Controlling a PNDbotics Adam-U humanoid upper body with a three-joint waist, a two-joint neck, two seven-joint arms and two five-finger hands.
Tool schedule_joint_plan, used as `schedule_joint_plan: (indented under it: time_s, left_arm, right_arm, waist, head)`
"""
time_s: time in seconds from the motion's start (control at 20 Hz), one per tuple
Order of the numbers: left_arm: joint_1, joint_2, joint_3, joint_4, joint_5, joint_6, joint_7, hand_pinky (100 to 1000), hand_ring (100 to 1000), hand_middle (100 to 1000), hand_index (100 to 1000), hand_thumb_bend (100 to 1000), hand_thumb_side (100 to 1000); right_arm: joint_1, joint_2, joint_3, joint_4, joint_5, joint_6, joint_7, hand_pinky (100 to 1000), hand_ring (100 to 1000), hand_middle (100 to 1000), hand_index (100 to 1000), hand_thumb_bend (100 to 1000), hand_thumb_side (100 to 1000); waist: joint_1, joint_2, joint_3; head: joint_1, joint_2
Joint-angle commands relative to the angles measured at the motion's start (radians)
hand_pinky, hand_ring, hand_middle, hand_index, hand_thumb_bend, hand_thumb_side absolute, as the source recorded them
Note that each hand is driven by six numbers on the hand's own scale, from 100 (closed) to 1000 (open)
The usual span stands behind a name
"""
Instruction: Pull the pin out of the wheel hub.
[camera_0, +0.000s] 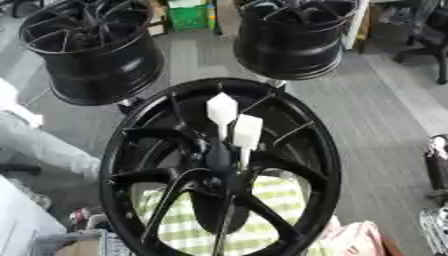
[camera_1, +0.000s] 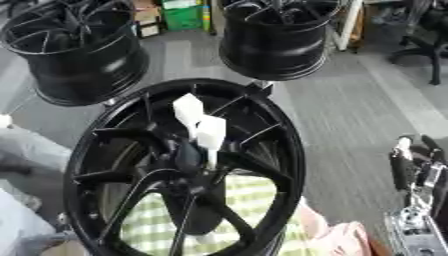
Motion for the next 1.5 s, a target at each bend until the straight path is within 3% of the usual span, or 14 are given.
schedule_joint_plan:
  time_s: [0.05, 0.2, 0.3, 0.35, 0.5, 0.65, 0.8, 0.95, 1.05, 1.2, 1.45, 1.5]
  left_arm:
    - [0.023, 0.02, 0.096, 0.092, -0.14, -0.3, -0.163, 803, 787, 849, 920, 416, 721]
    - [0.071, -0.004, 0.144, 0.146, -0.232, -0.263, 0.004, 800, 786, 848, 916, 281, 666]
    - [0.103, -0.019, 0.171, 0.176, -0.246, -0.24, 0.087, 783, 758, 814, 898, 144, 605]
    - [0.118, -0.027, 0.182, 0.185, -0.235, -0.231, 0.118, 779, 752, 808, 894, 120, 599]
    - [0.166, -0.07, 0.22, 0.169, -0.104, -0.222, 0.162, 748, 688, 740, 851, 100, 632]
    - [0.216, -0.129, 0.255, 0.07, 0.126, -0.178, 0.106, 726, 644, 698, 825, 100, 640]
    - [0.262, -0.211, 0.305, -0.084, 0.354, -0.051, 0.02, 706, 602, 643, 784, 100, 705]
    - [0.3, -0.308, 0.345, -0.258, 0.52, 0.146, -0.023, 701, 598, 635, 773, 100, 764]
    - [0.318, -0.374, 0.361, -0.368, 0.575, 0.266, -0.013, 697, 596, 631, 769, 100, 785]
    - [0.338, -0.467, 0.365, -0.498, 0.61, 0.407, 0.011, 693, 591, 624, 764, 100, 815]
    - [0.38, -0.609, 0.377, -0.652, 0.529, 0.545, 0.022, 688, 583, 614, 765, 100, 853]
    - [0.387, -0.627, 0.377, -0.67, 0.517, 0.567, 0.025, 687, 579, 609, 766, 100, 787]
  right_arm:
    - [-0.003, -0.011, -0.009, -0.01, 0.001, 0.0, -0.004, 569, 594, 658, 857, 100, 627]
    - [-0.002, -0.008, -0.012, -0.01, -0.001, 0.001, -0.006, 569, 593, 657, 857, 100, 626]
    - [-0.002, -0.006, -0.013, -0.01, -0.002, 0.001, -0.007, 569, 593, 657, 857, 100, 626]
    - [-0.003, -0.006, -0.013, -0.01, -0.002, 0.001, -0.007, 569, 593, 657, 857, 100, 626]
    - [-0.005, -0.004, -0.013, -0.011, -0.003, 0.0, -0.007, 569, 593, 657, 856, 100, 626]
    - [-0.009, 0.002, -0.011, -0.012, -0.005, -0.001, -0.006, 569, 593, 657, 856, 100, 629]
    - [-0.016, 0.01, -0.006, -0.012, -0.007, -0.004, -0.003, 569, 593, 657, 856, 100, 630]
    - [-0.021, 0.016, -0.002, -0.012, -0.009, -0.005, 0.001, 569, 593, 657, 856, 100, 630]
    - [-0.025, 0.019, -0.001, -0.013, -0.01, -0.006, 0.002, 569, 593, 657, 856, 100, 629]
    - [-0.03, 0.023, 0.002, -0.015, -0.01, -0.007, 0.005, 569, 593, 657, 856, 100, 630]
    - [-0.034, 0.032, 0.006, -0.015, -0.011, -0.009, 0.007, 569, 594, 657, 856, 100, 631]
    - [-0.035, 0.033, 0.007, -0.015, -0.012, -0.009, 0.008, 569, 594, 657, 856, 100, 623]
  waist:
    - [-0.004, -0.01, 0.001]
    - [-0.008, -0.008, 0.0]
    - [-0.01, -0.006, 0.001]
    - [-0.011, -0.005, 0.001]
    - [-0.015, -0.002, 0.005]
    - [-0.019, 0.002, 0.007]
    - [-0.027, 0.007, 0.007]
    - [-0.036, 0.01, 0.006]
    - [-0.041, 0.013, 0.005]
    - [-0.047, 0.015, 0.005]
    - [-0.055, 0.017, 0.001]
    - [-0.055, 0.018, 0.001]
  head:
    - [-0.005, -0.003]
    - [-0.005, -0.003]
    - [-0.006, -0.003]
    - [-0.006, -0.003]
    - [-0.008, -0.003]
    - [-0.005, -0.003]
    - [-0.004, -0.003]
    - [-0.001, -0.003]
    - [0.004, -0.003]
    - [0.016, -0.003]
    - [0.025, -0.003]
    - [0.027, -0.003]
